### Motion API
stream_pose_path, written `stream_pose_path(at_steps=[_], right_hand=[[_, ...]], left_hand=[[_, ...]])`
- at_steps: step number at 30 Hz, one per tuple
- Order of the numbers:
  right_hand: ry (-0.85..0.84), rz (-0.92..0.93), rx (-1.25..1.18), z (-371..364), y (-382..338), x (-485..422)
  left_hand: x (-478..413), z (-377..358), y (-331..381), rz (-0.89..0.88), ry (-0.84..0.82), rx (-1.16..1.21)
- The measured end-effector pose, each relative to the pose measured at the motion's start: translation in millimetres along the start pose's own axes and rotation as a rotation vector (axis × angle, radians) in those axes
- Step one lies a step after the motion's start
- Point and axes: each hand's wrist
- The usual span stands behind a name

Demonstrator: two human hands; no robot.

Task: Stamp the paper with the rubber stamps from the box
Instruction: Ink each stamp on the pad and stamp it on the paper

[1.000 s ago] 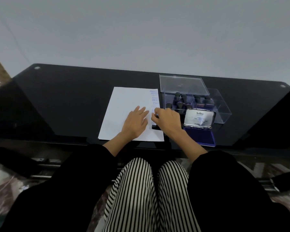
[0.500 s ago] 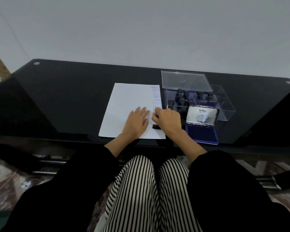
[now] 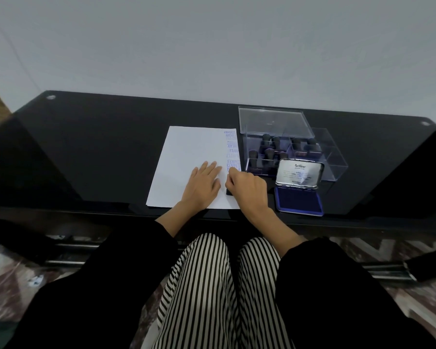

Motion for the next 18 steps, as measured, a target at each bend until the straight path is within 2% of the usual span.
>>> stream_pose_path(at_steps=[3,13,18], right_hand=[[0.089,-0.031,-0.026,-2,-4,-1],[0.151,0.021,0.066,-3,-3,9],[-0.065,0.027,0.037,-3,5,-12]], left_hand=[[-1,0,0,0.001,-0.002,-0.002],[0,-1,0,0.002,-0.004,-0.003],[1,-1,-1,-0.003,0.01,-0.015]])
Point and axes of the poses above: each hand's wrist, its own x-axis away from the middle knuckle, its own z-axis out of the back of the hand, y = z × x, and after that the axes turned 6 degrees about -y, right-handed
